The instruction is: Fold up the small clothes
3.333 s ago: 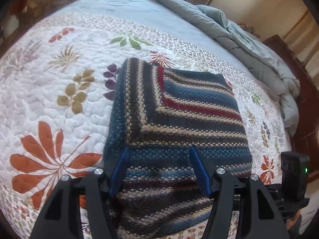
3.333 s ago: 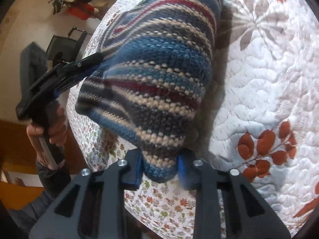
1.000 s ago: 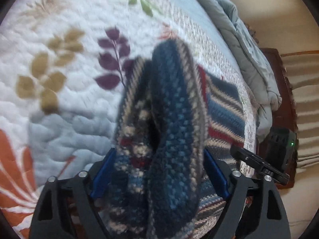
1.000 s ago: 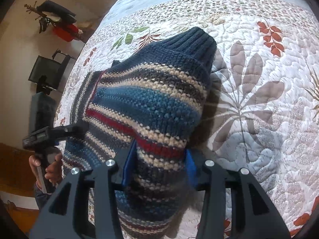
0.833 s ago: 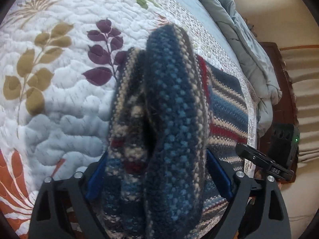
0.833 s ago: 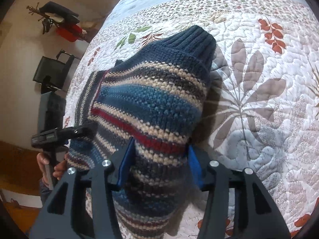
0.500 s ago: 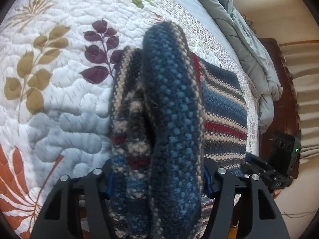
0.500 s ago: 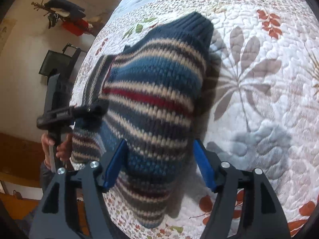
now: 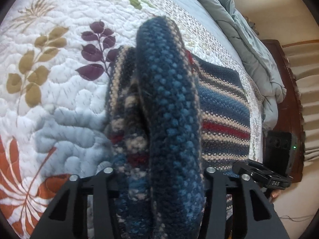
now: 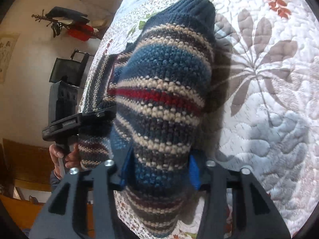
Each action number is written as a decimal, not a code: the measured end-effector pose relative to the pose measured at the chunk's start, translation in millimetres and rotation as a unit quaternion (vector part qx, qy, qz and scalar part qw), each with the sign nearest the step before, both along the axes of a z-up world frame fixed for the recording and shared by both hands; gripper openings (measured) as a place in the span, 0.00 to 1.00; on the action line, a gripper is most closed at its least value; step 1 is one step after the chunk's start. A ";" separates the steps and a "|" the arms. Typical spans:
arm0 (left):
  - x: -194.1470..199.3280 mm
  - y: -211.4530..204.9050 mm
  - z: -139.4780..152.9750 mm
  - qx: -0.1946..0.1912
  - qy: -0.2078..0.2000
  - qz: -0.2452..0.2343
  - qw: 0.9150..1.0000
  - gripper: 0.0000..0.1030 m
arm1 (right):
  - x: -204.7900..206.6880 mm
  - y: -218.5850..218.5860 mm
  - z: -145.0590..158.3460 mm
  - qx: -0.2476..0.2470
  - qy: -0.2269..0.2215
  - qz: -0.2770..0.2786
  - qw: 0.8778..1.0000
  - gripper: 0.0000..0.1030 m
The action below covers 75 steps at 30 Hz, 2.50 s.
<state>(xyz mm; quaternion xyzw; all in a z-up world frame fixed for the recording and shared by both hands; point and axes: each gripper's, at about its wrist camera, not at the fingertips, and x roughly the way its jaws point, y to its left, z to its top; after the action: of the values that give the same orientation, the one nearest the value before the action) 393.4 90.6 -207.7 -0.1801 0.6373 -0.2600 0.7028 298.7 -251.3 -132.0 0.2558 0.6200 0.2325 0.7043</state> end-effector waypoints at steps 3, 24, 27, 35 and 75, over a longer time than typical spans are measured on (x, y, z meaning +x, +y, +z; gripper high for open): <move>-8.7 -14.8 9.6 -0.003 -0.005 -0.001 1.000 0.43 | -7.2 -8.3 7.8 0.003 -0.002 -0.010 1.000 0.40; -92.7 -187.8 47.8 -0.052 -0.052 -0.088 0.993 0.43 | -104.2 -160.9 74.4 -0.047 -0.047 -0.077 0.995 0.40; -96.8 -195.9 23.1 -0.052 -0.029 -0.081 0.995 0.43 | -103.7 -172.6 51.4 -0.040 -0.028 -0.083 0.995 0.40; -100.4 -197.5 -6.4 -0.058 -0.031 -0.070 0.995 0.48 | -109.0 -175.5 23.8 -0.018 -0.038 -0.073 0.996 0.43; -190.3 -184.3 10.6 0.079 -0.101 -0.071 0.989 0.45 | -202.2 -163.6 -4.2 -0.088 0.012 -0.073 0.993 0.28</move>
<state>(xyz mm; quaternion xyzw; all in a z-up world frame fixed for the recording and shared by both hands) 203.1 -93.7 -197.1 -0.0517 0.5929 -0.2749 0.7551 96.4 -415.0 -136.2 0.2401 0.6261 0.1224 0.7317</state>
